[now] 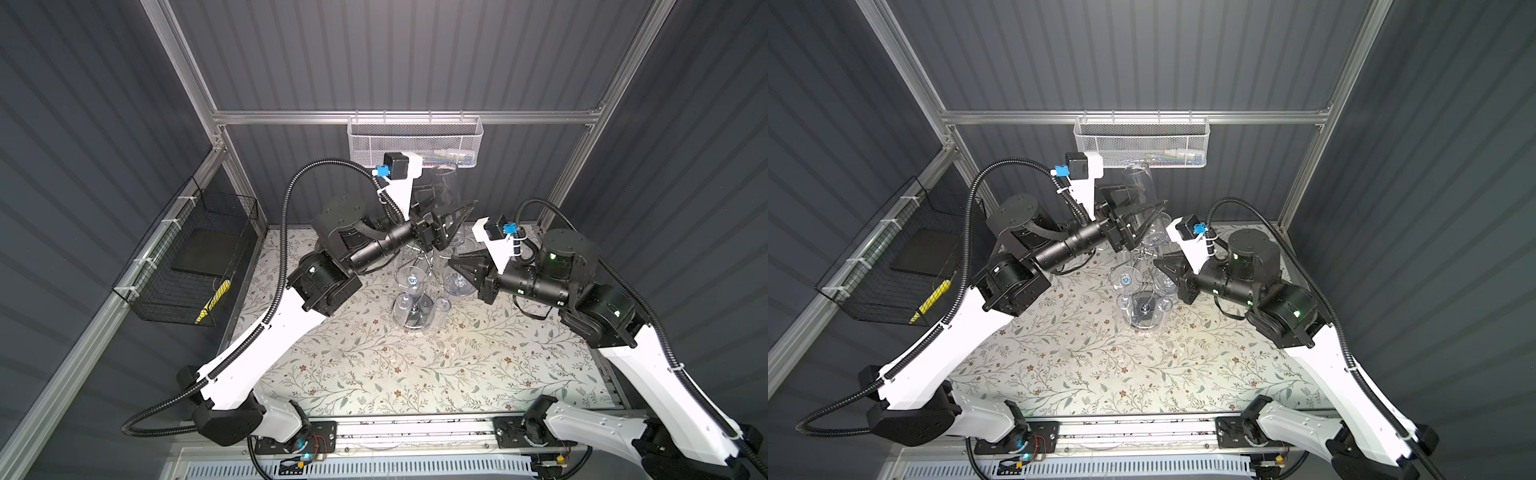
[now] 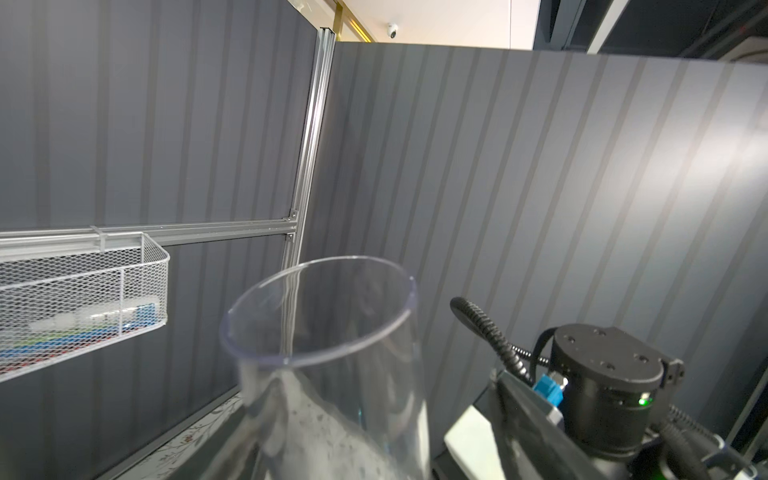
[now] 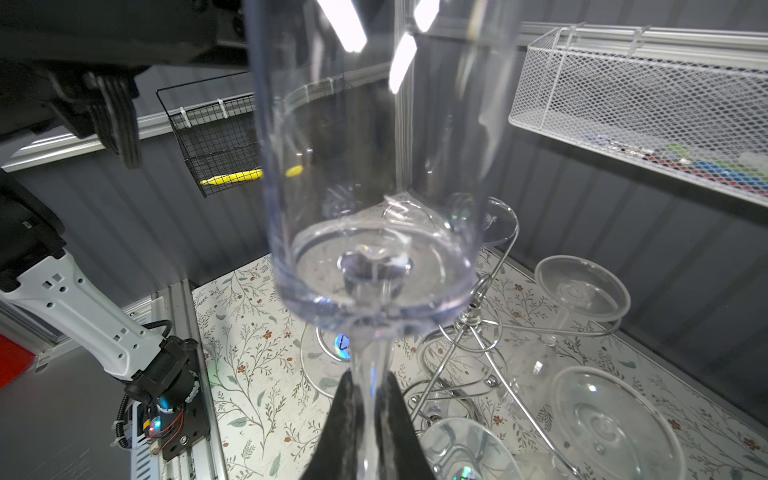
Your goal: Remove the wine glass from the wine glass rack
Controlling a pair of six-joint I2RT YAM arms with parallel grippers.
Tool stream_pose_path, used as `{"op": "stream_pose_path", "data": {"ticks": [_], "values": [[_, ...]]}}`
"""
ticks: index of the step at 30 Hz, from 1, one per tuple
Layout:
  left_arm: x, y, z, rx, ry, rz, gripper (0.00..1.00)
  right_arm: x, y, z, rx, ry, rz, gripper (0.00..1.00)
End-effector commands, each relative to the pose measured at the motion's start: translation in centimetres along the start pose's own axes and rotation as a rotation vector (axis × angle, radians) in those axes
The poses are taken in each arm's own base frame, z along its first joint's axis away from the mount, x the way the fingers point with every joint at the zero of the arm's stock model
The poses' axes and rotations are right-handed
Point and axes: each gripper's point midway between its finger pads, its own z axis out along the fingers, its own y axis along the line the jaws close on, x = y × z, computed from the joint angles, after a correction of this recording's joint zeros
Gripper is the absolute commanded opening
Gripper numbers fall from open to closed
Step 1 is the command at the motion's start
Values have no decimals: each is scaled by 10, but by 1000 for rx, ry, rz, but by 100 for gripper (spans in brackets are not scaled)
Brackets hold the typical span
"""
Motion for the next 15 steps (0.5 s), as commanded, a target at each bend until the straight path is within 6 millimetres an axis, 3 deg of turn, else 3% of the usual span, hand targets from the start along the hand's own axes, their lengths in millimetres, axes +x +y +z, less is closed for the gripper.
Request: {"op": "stream_pose_path", "data": {"ticks": [1,15], "values": [[-23,-3,-1,11,-68,-57,76,-14,4,-3,-1,-59,-55,0],[-13,-2,3,31,-56,-87,50,-13,14,-2,-25,-65,-93,0]]}}
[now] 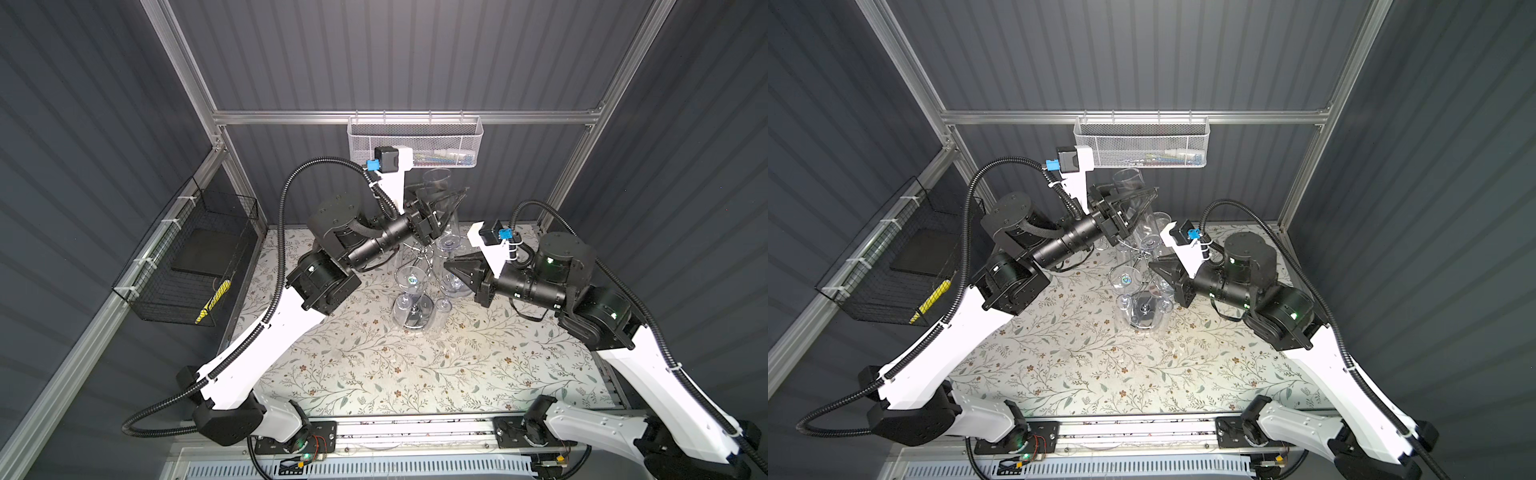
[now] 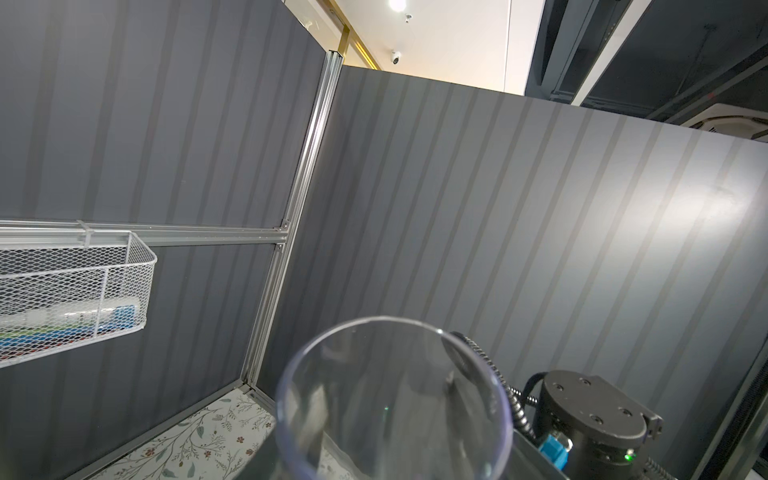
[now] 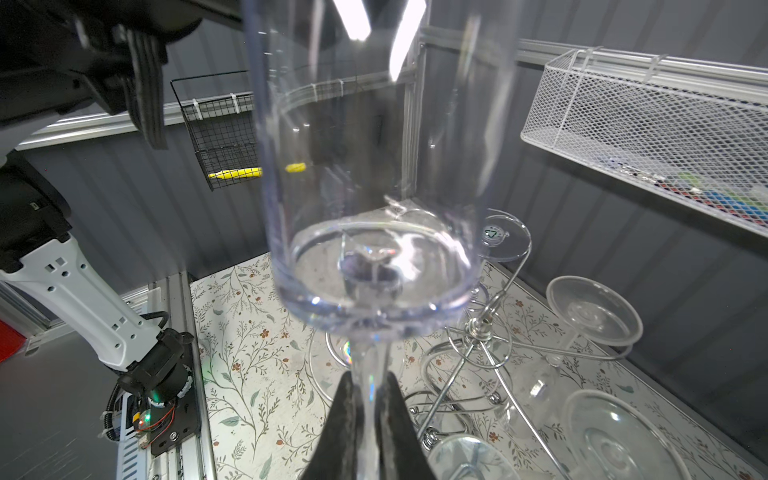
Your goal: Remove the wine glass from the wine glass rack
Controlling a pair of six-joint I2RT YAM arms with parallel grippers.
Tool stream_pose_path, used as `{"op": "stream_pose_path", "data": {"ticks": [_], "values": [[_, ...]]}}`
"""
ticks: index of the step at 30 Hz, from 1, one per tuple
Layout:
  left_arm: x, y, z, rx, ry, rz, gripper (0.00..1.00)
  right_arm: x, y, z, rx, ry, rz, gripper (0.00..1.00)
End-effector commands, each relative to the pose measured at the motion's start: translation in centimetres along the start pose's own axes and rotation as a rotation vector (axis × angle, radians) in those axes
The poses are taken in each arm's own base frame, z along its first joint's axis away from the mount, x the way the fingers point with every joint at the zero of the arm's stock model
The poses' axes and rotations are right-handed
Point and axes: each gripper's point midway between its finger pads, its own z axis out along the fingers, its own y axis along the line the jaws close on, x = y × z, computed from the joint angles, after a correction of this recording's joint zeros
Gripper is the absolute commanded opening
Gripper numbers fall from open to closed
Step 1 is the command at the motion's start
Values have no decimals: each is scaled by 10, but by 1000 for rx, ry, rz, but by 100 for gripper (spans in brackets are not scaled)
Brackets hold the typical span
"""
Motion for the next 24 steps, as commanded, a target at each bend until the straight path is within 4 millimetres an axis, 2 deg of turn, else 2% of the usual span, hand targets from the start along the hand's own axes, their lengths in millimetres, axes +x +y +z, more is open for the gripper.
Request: {"op": "stream_pose_path", "data": {"ticks": [1,7,13,15,20,21,24], "values": [[1,-1,4,26,-4,-7,50,-14,4,-5,-2,-54,-38,0],[10,3,5,18,14,-3,51,-18,5,-6,-7,-66,-39,0],[11,3,2,19,6,8,42,-19,6,-5,-9,-68,-32,1],[7,2,0,19,-7,16,40,-19,5,-5,-2,-69,-29,16],[-3,0,-8,2,-34,47,38,-28,1,-14,38,-103,-52,88],[-5,0,-10,-5,-40,56,38,-31,-1,-18,56,-113,-66,99],[-18,-2,-23,-37,-63,99,38,-49,-9,-40,138,-168,-106,99]]}}
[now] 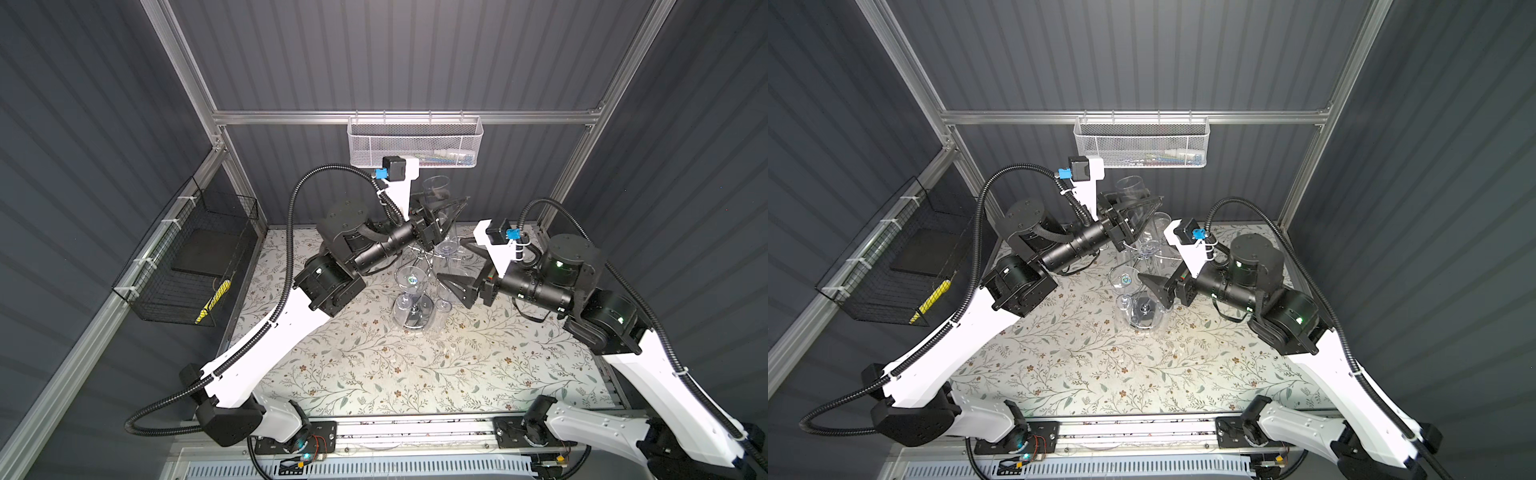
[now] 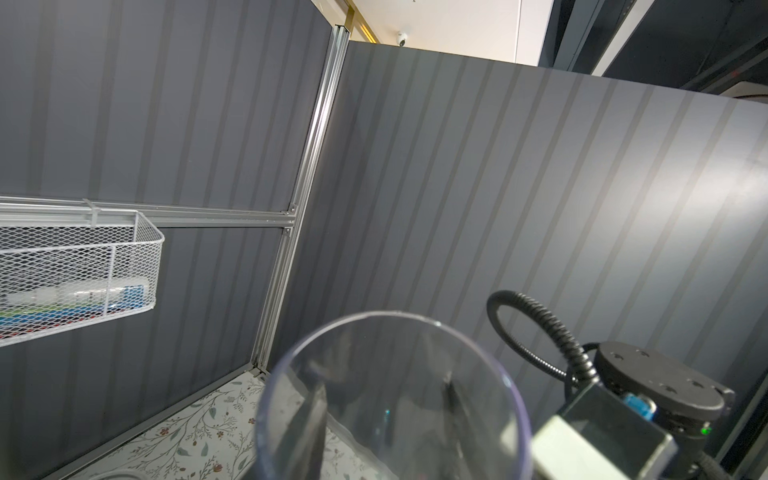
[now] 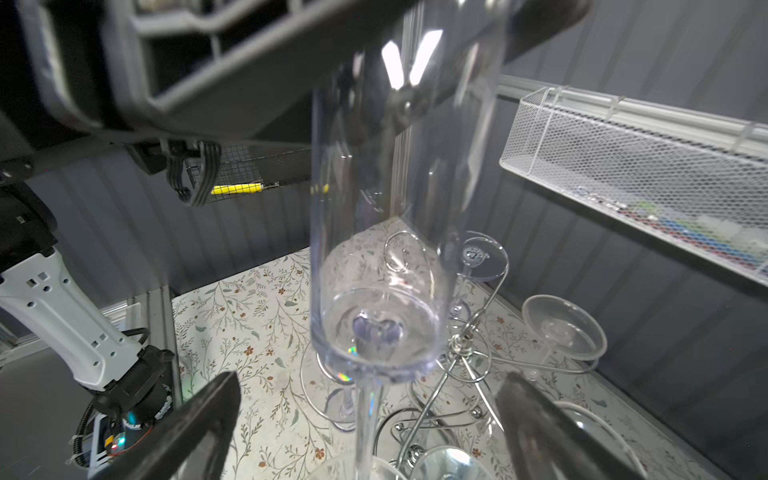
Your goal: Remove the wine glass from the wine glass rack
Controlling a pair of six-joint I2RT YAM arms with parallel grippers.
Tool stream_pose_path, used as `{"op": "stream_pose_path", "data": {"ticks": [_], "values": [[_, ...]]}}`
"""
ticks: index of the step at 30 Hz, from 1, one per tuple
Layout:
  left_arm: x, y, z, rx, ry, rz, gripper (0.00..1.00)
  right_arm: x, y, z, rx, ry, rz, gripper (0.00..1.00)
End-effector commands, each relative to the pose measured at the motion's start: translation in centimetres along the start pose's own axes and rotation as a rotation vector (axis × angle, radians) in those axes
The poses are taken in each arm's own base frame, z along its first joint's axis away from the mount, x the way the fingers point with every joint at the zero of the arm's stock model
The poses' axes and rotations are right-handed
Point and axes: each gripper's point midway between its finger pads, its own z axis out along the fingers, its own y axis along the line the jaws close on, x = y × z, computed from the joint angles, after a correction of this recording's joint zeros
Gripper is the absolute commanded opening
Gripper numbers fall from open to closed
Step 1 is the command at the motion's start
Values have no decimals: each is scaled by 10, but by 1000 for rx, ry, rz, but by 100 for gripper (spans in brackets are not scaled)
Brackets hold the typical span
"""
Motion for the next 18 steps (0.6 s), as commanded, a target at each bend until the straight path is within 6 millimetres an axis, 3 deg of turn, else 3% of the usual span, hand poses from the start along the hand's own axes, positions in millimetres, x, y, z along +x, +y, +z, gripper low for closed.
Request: {"op": "stream_pose_path", "data": {"ticks": [1,7,13,18], "values": [[-43,-13,-30,-23,-101,88,38,-40,-11,-33,102,-124,-76,99],[-71,-12,-71,-137,-132,219,37,-63,-21,-74,213,-211,-126,99],[-86,0,-122,-310,-145,330,38,-61,-33,-102,322,-223,-151,99],[-85,19,-166,-469,-138,402,37,-47,-41,-114,388,-211,-126,99]]}}
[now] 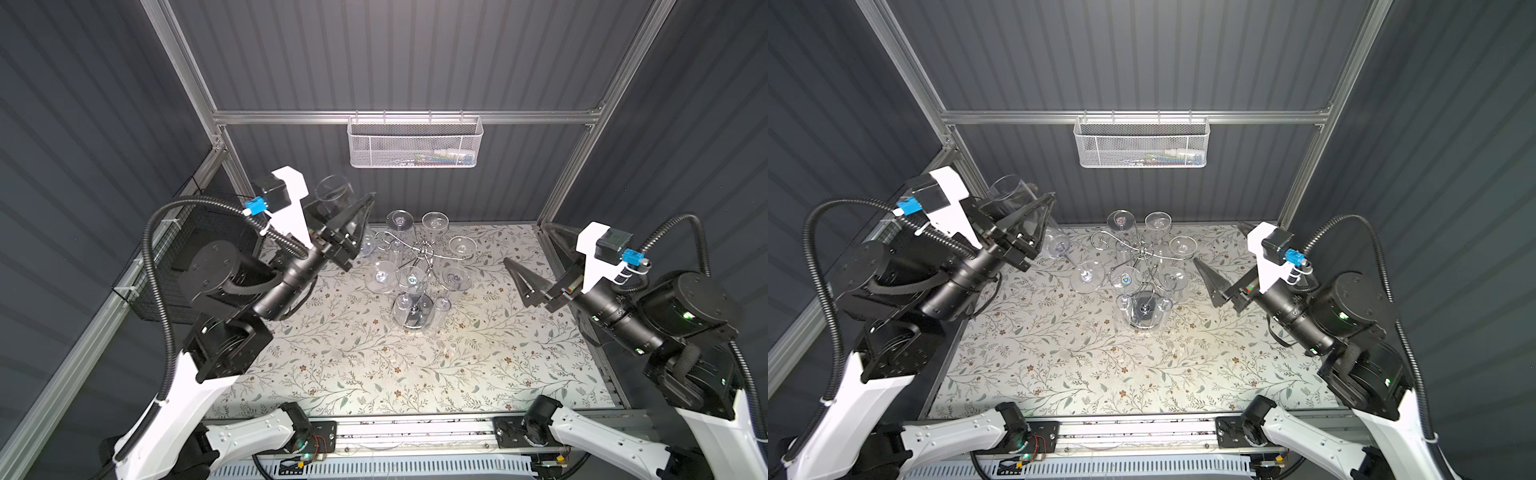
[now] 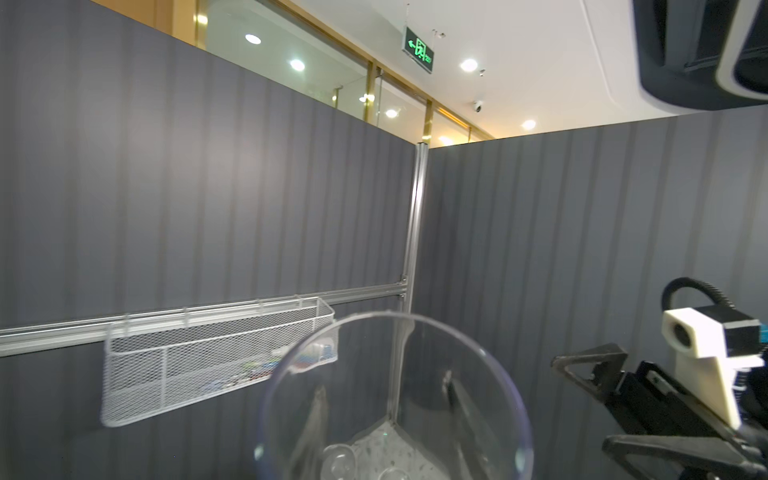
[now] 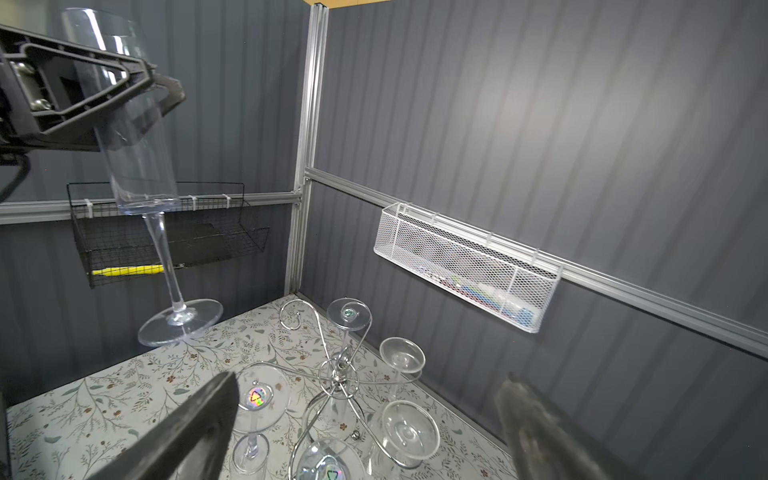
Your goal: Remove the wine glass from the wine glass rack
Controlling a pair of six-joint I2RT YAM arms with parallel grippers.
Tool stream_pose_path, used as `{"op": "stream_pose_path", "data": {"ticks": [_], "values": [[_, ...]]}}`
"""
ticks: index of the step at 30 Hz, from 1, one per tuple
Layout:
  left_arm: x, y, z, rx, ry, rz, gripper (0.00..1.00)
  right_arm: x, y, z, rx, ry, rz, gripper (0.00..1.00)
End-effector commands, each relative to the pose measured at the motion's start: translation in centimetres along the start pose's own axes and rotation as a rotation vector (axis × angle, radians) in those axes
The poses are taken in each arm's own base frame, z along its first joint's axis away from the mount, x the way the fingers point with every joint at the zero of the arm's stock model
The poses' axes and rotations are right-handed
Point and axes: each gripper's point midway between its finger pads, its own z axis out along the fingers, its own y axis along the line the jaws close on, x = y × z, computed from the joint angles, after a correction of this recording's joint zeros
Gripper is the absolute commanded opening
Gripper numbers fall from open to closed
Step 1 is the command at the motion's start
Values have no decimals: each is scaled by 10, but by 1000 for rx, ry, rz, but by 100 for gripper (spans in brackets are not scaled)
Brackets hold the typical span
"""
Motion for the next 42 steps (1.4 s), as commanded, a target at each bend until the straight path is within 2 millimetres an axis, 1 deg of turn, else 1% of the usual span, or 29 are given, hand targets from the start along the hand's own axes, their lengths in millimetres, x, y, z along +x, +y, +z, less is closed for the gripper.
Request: {"op": "stream_pose_path", "data": {"ticks": [1,6,10,11,12,16,20,23,28,29,34,39,42], "values": [[16,32,-17,-170,56,117,37,16,-11,-3,75,40,-7,99],[31,58,-39,-305,103,177,37,32,-17,-7,121,75,7,99],[48,71,-45,-375,130,219,38,39,-22,-10,156,79,19,99],[63,74,-44,-390,161,237,38,40,-23,-10,164,77,23,99],[72,78,-44,-410,179,252,38,42,-24,-11,176,78,26,99],[97,85,-43,-449,218,286,39,49,-27,-12,198,86,42,99],[112,90,-42,-478,218,293,41,55,-29,-12,215,98,46,99],[122,98,-39,-531,232,319,42,56,-30,-12,226,96,45,99],[147,111,-28,-553,285,352,44,56,-32,-11,237,90,40,99],[150,116,-27,-557,292,341,44,56,-32,-10,239,91,40,99],[173,165,-28,-613,301,227,44,58,-31,-11,236,92,48,99],[207,199,-21,-627,355,173,45,58,-34,-14,250,96,45,99],[221,214,-18,-635,340,136,45,58,-36,-16,260,96,39,99]]}}
